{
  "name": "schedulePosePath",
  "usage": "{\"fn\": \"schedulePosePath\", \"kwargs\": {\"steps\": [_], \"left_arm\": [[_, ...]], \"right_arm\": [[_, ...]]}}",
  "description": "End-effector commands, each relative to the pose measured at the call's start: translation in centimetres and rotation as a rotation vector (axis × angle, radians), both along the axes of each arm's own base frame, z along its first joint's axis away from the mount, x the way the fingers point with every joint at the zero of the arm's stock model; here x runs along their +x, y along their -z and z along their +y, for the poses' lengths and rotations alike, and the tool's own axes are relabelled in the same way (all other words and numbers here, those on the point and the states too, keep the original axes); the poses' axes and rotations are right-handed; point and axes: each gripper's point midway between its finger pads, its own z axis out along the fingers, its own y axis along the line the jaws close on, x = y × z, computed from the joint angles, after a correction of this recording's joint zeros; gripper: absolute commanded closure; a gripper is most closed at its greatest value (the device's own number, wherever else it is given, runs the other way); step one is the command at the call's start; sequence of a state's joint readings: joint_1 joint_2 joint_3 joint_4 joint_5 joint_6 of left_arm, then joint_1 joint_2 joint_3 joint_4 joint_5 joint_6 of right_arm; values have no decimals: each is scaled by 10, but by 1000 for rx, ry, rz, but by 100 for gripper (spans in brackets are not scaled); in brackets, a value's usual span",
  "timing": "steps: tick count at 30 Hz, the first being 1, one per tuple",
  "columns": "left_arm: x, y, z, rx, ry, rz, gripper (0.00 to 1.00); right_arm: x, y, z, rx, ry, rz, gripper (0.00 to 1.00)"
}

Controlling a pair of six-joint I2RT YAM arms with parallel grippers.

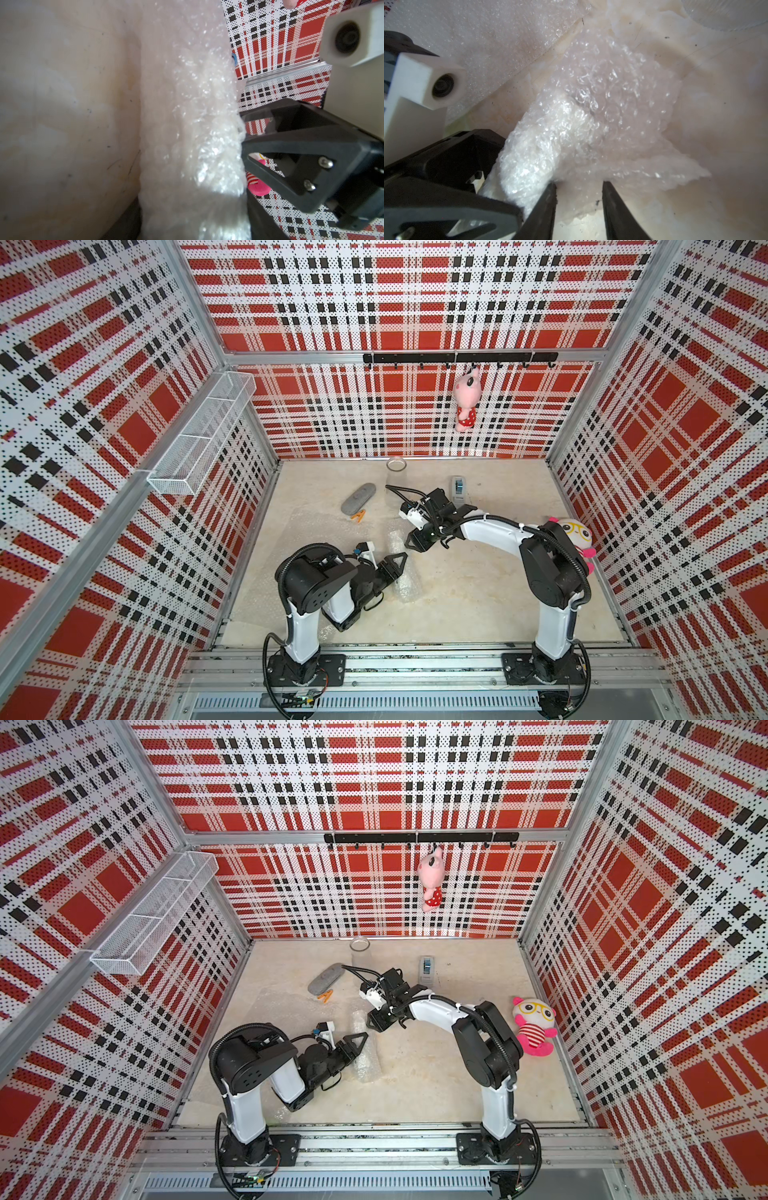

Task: Wrap vases in bubble wrap
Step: Stick the tape on the bubble wrap.

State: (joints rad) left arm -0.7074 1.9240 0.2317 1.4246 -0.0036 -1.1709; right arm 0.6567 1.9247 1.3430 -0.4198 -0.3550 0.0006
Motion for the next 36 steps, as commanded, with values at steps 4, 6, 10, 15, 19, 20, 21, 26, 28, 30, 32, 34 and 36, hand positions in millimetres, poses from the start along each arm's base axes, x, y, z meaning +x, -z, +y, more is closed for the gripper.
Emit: {"fn": "schedulePosePath", "kwargs": {"steps": [4, 6, 10, 15, 19, 20, 21, 26, 28, 30, 32, 34, 36], "left_arm": [[-20, 47, 8, 162, 59, 108, 67], [-20, 47, 8, 162, 58, 108, 67], [-21, 48, 8, 163, 60, 109, 67], [-20, 48, 8, 163, 60, 108, 67], [-20, 48, 8, 163, 60, 110, 67], [-20, 48, 8, 163, 60, 110, 67], [-20, 48, 8, 164, 60, 110, 67], [-20, 48, 8, 164, 61, 110, 68], [-20, 49, 8, 166, 60, 111, 67], [-20, 49, 8, 165, 60, 112, 67], [-20, 49, 8, 165, 60, 111, 67], [-20, 49, 8, 165, 59, 111, 67], [-20, 49, 8, 165, 59, 112, 67]], "right_arm": [[4, -36, 2, 36, -2, -131, 52], [3, -40, -2, 39, 0, -140, 49], [1, -49, -11, 45, 10, -149, 47], [-2, -54, -24, 57, 26, -150, 44], [-3, -54, -30, 73, 46, -146, 44], [-4, -53, -31, 78, 51, -141, 46], [-4, -52, -31, 87, 54, -135, 48], [-4, -44, -29, 123, 79, -109, 59], [-3, -43, -26, 137, 76, -99, 59], [-2, -42, -22, 151, 73, -87, 59], [0, -42, -18, 166, 69, -77, 60], [-1, -41, -12, 183, 60, -65, 61], [-2, -36, -6, 193, 52, -49, 63]]}}
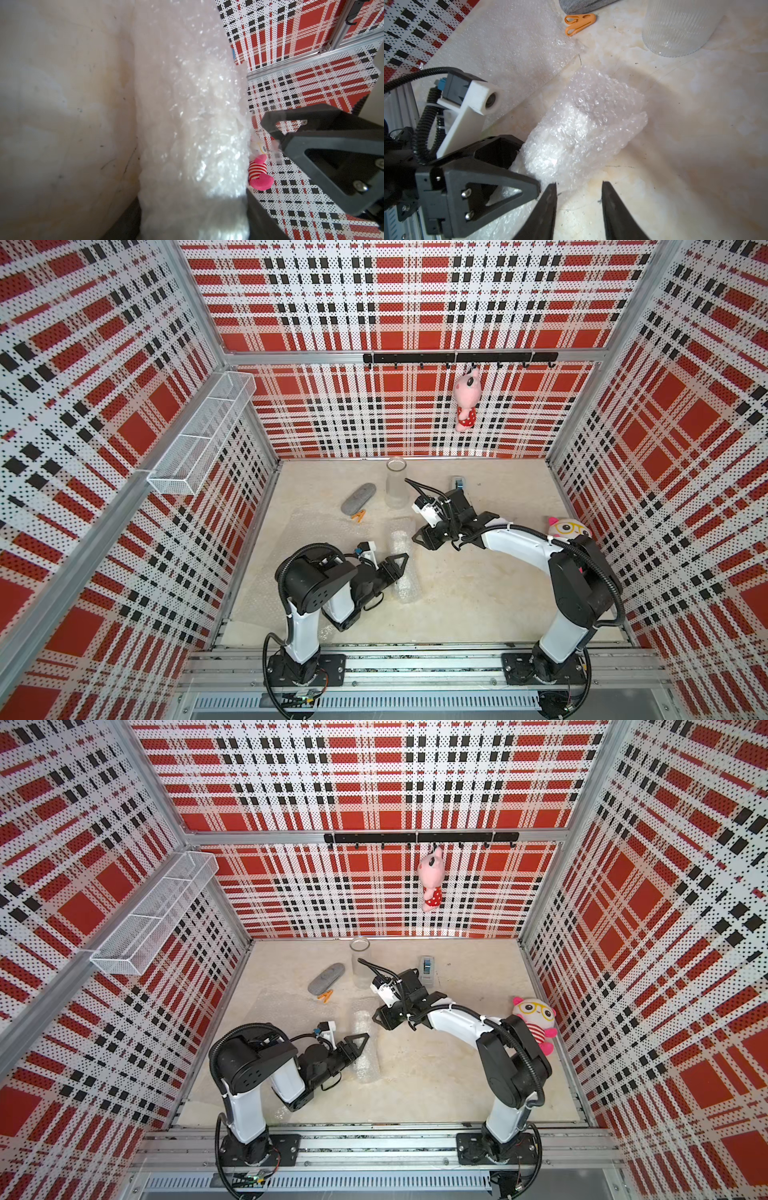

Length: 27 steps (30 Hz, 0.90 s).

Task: Wrap vases in bubble wrap
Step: Stick the tape on the bubble wrap.

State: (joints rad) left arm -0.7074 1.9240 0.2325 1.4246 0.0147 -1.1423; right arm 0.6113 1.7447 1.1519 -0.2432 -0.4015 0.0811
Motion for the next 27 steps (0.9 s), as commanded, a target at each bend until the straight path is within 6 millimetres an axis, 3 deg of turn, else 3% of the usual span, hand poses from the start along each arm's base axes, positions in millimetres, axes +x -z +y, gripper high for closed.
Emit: {"fn": "schedulePosePath", "kwargs": {"steps": [1, 8, 12, 16, 22, 27], "left_arm": [[-18, 49, 11, 150, 32, 125, 67], [-19, 49, 11, 151, 31, 124, 68], [-18, 49, 10, 152, 33, 123, 68], [-18, 49, 10, 152, 33, 124, 68], [-18, 49, 10, 151, 33, 124, 68], [-18, 49, 10, 152, 34, 123, 68]], "right_arm": [[0, 3, 18, 50, -33, 17, 64], [-4, 36, 32, 43, -43, 75, 71], [3, 21, 28, 26, -28, 22, 71], [6, 7, 13, 6, -3, -18, 70], [0, 13, -12, -11, 34, -13, 70], [-7, 21, 8, 49, -1, 50, 71]]}}
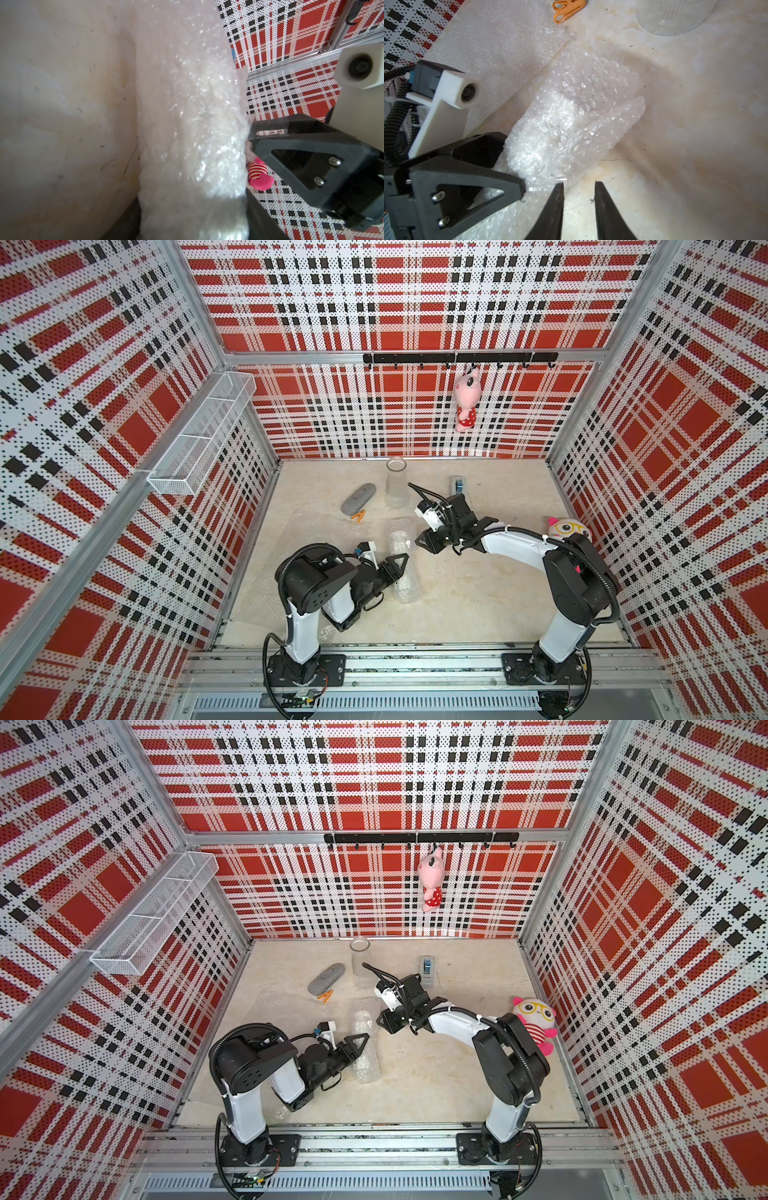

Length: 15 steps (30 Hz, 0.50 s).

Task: Wrap vases in bubble wrap
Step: Stick the tape on the bubble wrap.

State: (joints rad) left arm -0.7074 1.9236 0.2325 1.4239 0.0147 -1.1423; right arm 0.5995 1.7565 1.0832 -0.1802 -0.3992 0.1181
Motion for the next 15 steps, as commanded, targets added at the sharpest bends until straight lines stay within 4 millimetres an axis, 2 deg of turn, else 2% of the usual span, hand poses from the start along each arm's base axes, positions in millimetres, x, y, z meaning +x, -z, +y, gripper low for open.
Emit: {"fn": "schedulePosePath", "kwargs": {"steps": [1, 5, 8, 11, 15], "left_arm": [[-18, 48, 10, 151, 33, 121, 68], [-19, 49, 11, 153, 31, 124, 68], [-18, 48, 10, 154, 30, 122, 68], [-18, 49, 10, 153, 32, 122, 68], [-18, 48, 10, 152, 33, 121, 68]], "right_arm": [[-5, 0, 23, 58, -47, 10, 72], [0, 6, 43, 72, -66, 19, 73], [4, 5, 44, 63, -60, 14, 74], [4, 0, 32, 23, -35, -25, 74], [4, -3, 6, -4, 31, -58, 74]]}}
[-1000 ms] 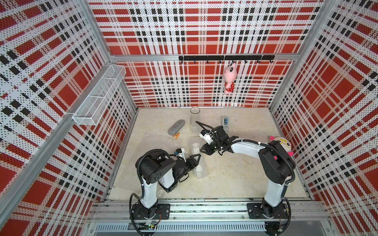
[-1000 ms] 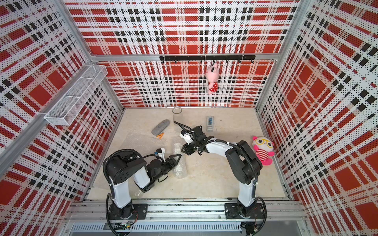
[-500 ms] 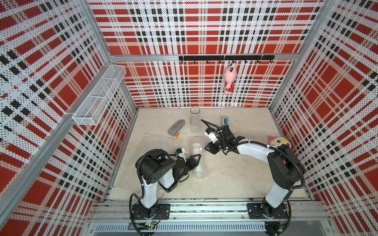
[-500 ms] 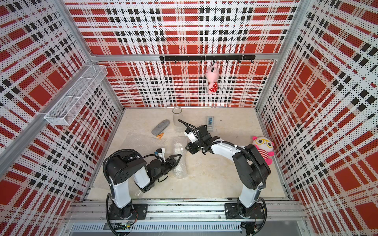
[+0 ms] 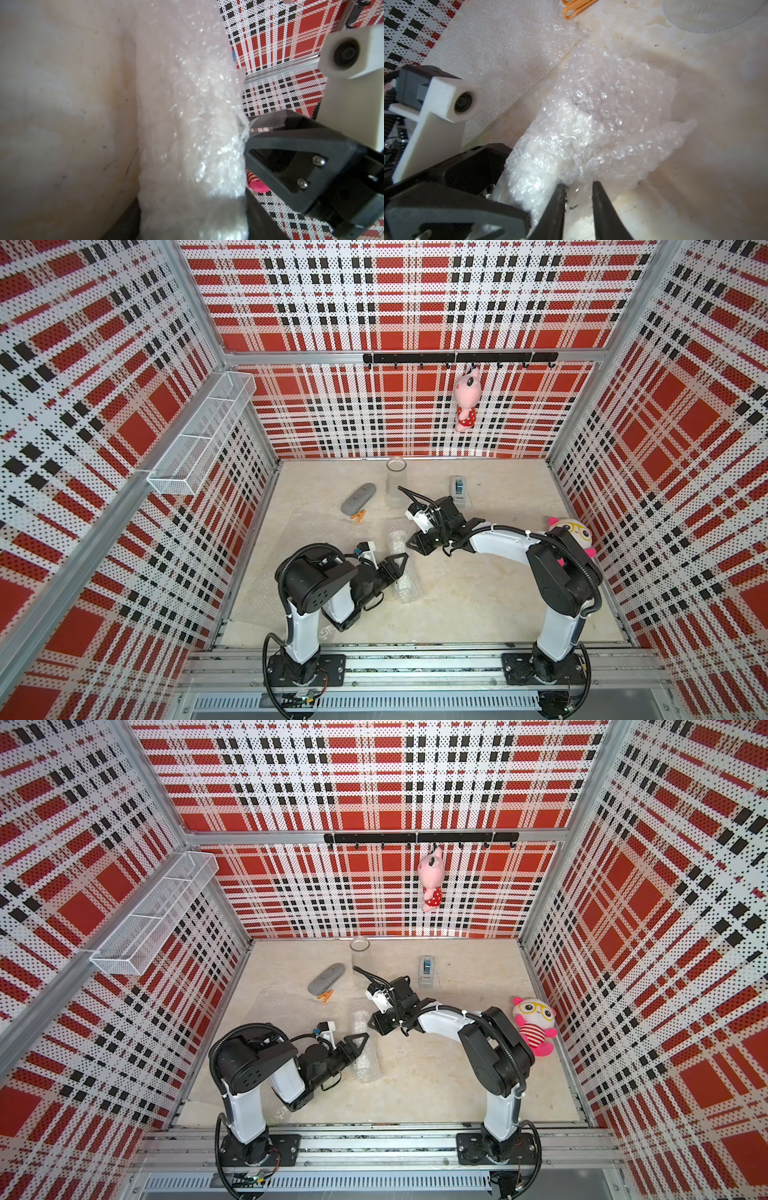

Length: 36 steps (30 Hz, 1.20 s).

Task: Wrap vases in bubble wrap
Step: Stick the tape on the bubble wrap.

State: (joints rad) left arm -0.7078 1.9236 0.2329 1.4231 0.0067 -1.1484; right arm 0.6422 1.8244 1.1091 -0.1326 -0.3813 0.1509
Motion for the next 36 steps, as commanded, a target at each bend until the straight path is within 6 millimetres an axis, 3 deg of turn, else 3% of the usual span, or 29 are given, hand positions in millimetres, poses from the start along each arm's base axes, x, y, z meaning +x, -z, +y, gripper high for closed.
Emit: {"fn": "schedulePosePath", "kwargs": {"steps": [1, 6, 17, 27, 34, 36], "left_arm": [[-19, 48, 9, 154, 42, 119, 68], [-19, 48, 9, 155, 43, 119, 68], [-19, 48, 9, 154, 42, 119, 68], [-19, 48, 9, 155, 44, 118, 68], [-20, 48, 9, 156, 44, 118, 68], [-20, 48, 9, 157, 45, 119, 68]], "right_arm": [[3, -17, -20, -1, 55, -75, 74], [0, -27, -27, 64, 99, -95, 79], [-11, -49, 15, 227, -15, -76, 86], [-11, -27, 50, 258, -82, -23, 90], [-9, 4, 58, 254, -83, 37, 93], [-7, -4, 58, 259, -84, 28, 92]]}}
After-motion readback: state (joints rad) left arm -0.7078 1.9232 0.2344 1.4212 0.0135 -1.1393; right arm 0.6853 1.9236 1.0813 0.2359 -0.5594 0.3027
